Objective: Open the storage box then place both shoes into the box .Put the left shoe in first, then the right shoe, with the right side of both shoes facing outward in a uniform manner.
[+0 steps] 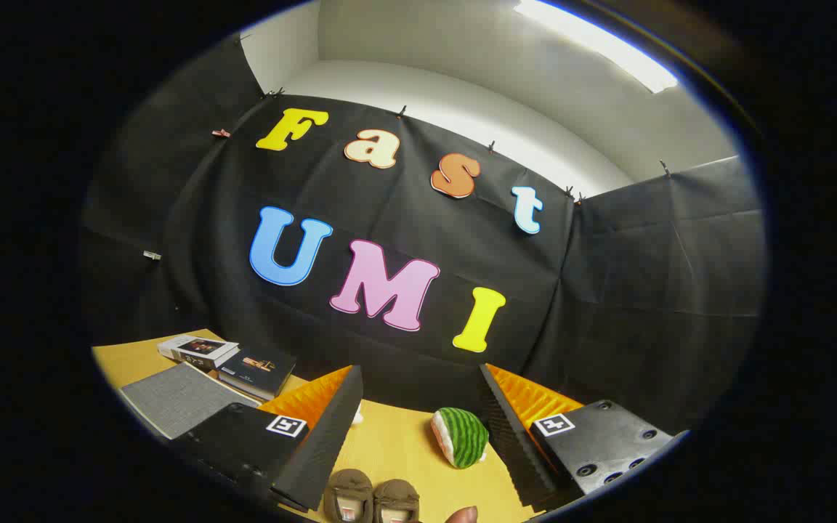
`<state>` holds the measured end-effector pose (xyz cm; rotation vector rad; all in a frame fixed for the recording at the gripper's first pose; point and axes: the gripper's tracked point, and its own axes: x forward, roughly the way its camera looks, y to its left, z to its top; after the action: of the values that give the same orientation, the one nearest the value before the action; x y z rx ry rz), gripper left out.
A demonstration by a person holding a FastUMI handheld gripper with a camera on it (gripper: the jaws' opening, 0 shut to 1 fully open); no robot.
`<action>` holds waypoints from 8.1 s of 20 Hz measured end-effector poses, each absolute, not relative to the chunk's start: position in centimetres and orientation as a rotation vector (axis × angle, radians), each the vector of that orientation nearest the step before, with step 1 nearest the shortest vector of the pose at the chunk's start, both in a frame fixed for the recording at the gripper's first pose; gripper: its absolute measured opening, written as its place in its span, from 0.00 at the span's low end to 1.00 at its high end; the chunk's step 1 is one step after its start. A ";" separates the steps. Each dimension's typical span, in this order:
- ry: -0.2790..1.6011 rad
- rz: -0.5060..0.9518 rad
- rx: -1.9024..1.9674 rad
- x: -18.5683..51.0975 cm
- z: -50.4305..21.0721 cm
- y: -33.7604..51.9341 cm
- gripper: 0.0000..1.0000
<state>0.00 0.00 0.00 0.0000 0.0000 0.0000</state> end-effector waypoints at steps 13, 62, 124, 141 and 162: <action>-0.007 0.033 0.008 1.0 -0.4 0.8 0.97; 1.094 1.189 1.377 -3.4 -22.5 27.0 0.95; 0.569 0.649 0.622 -0.7 -9.2 16.0 0.85; 0.931 0.548 0.317 -1.9 -33.7 8.5 0.75; 1.063 0.319 0.212 0.9 -41.3 10.5 0.05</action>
<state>0.92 10.47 -41.29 0.2118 1.0632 0.3191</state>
